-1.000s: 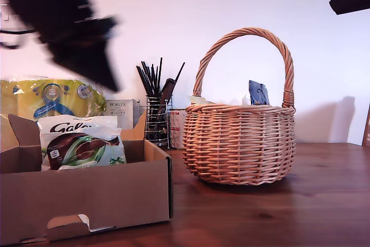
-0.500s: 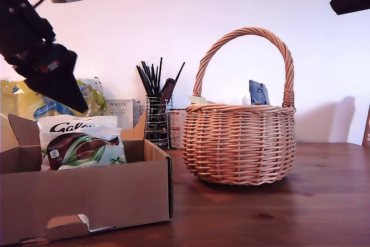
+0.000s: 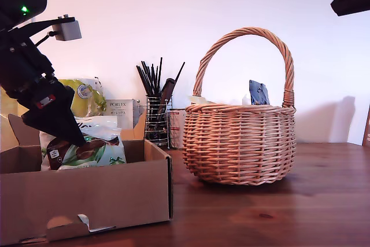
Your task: Move the bags of Easter eggs from the cardboard box on the left into the woven basket on the right side.
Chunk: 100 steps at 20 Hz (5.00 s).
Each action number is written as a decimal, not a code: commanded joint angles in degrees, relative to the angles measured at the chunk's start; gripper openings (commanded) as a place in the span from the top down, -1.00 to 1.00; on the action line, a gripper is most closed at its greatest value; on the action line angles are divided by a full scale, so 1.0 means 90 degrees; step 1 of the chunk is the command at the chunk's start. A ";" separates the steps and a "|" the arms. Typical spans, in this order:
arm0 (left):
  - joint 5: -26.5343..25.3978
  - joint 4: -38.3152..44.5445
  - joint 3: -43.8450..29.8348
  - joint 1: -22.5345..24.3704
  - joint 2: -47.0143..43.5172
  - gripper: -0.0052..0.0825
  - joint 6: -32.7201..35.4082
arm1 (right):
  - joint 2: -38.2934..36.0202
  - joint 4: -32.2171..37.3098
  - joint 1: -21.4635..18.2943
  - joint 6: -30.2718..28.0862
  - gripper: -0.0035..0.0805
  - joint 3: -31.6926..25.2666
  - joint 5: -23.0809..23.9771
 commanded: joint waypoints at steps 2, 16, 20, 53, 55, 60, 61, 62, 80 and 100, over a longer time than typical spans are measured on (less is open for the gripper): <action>-0.0032 0.0066 -0.0002 -0.0005 -0.0068 -0.82 0.0138 | -0.0010 0.0029 0.0002 -0.0027 0.95 0.0097 0.0012; 0.0933 0.1081 0.0257 0.0945 0.0185 -0.82 0.0527 | -0.0002 -0.0015 0.0002 -0.0148 0.95 0.0097 0.0010; 0.1479 0.0250 0.0913 0.1107 0.0835 -0.82 0.0355 | -0.0002 -0.0029 0.0002 -0.0158 0.95 0.0097 0.0007; 0.1564 -0.3155 0.1945 -0.0891 0.0916 -0.81 -0.0153 | -0.0002 0.0029 0.0002 -0.0155 0.95 0.0097 -0.0002; 0.1472 -0.3138 0.1926 -0.1037 0.1018 -0.81 -0.0160 | -0.0002 0.0039 0.0002 -0.0146 0.95 0.0097 -0.0019; 0.0957 -0.3045 0.1914 -0.1163 0.1464 -0.81 -0.0255 | -0.0002 0.0034 0.0002 -0.0138 0.95 0.0097 -0.0063; 0.0889 -0.2965 0.1914 -0.1161 0.1552 -0.81 -0.0318 | -0.0002 0.0036 0.0005 -0.0138 0.95 0.0097 -0.0066; 0.0852 -0.2900 0.1914 -0.1161 0.1622 -0.81 -0.0318 | -0.0002 0.0036 0.0012 -0.0138 0.95 0.0097 -0.0066; 0.0372 -0.2487 0.1921 -0.1588 0.2567 0.38 -0.0763 | -0.0002 0.0061 0.0032 -0.0138 0.95 0.0097 -0.0061; 0.1030 0.0687 0.2278 -0.1996 0.0865 0.40 -0.1535 | -0.0002 0.0039 0.0032 -0.0138 0.95 0.0097 -0.0063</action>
